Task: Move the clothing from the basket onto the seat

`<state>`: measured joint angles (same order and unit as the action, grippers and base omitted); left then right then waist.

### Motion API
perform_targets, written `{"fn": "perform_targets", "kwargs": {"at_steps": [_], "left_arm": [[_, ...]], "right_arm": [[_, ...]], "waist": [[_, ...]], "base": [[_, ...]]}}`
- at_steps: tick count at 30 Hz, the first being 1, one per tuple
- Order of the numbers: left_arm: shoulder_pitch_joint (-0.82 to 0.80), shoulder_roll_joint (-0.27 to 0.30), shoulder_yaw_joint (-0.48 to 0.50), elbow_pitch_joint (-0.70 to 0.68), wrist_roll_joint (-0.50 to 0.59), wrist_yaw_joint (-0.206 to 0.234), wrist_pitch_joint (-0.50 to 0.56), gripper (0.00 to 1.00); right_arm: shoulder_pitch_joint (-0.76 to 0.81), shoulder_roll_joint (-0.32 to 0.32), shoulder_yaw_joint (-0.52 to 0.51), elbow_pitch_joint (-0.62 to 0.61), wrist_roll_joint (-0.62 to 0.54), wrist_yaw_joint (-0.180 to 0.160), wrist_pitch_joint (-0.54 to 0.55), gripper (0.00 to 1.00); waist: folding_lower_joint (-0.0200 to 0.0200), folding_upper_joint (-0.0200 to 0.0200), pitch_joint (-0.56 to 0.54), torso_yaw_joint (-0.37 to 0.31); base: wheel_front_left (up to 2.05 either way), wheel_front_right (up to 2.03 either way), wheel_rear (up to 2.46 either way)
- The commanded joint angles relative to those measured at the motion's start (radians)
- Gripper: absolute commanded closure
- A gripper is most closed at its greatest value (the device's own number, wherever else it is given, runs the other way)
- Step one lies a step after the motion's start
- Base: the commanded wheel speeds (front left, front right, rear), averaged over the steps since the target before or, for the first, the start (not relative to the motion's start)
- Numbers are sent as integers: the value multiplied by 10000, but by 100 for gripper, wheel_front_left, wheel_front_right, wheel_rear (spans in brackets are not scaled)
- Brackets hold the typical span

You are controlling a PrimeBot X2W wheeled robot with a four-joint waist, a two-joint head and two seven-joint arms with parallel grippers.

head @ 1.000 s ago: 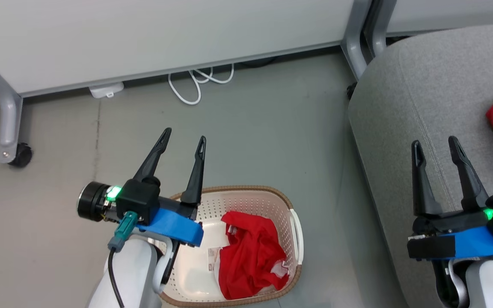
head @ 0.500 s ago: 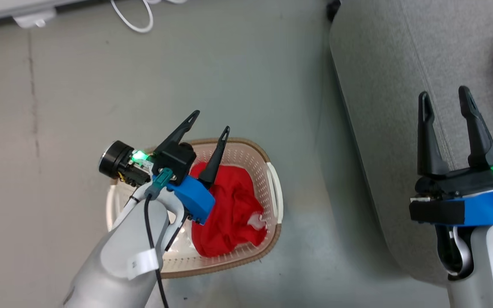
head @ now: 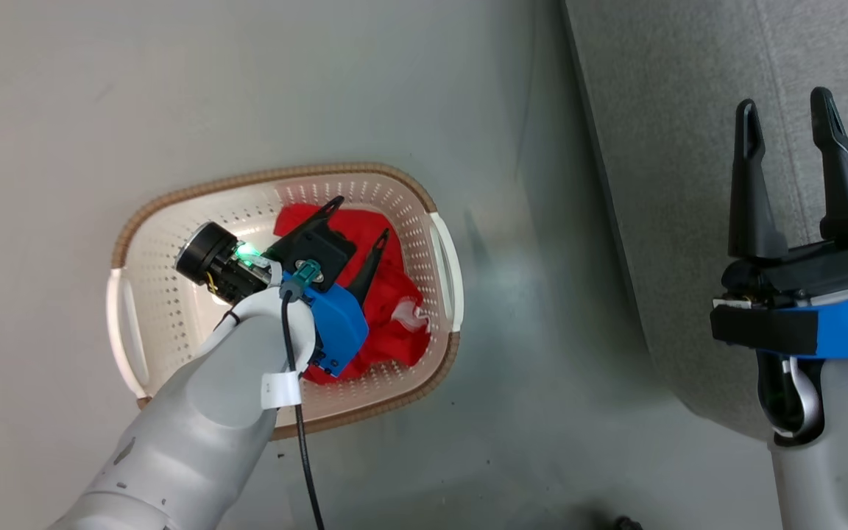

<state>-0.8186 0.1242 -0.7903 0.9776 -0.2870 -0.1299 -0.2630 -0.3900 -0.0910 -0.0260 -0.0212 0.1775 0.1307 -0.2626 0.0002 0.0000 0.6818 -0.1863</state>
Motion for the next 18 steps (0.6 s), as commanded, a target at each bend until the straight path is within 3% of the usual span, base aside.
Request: {"fn": "perform_targets", "kwargs": {"at_steps": [1,8,18], "left_arm": [[-324,18,-353,347,-182,-9,-27,0],[-860,-15,-1442,1484,-1080,-8,229,0],[-1400,184,-2499,1993,-2298,-10,1126,0]], "right_arm": [[-284,-44,17,-81,50,1,-36,0],[-647,-65,143,-250,50,1,-36,0],[-928,-144,194,-469,56,1,-34,0]], "waist": [[-2,0,522,-117],[-2,0,1355,-272],[-2,0,2315,-371]], "base": [[0,0,0],[0,0,0],[0,0,0]]}}
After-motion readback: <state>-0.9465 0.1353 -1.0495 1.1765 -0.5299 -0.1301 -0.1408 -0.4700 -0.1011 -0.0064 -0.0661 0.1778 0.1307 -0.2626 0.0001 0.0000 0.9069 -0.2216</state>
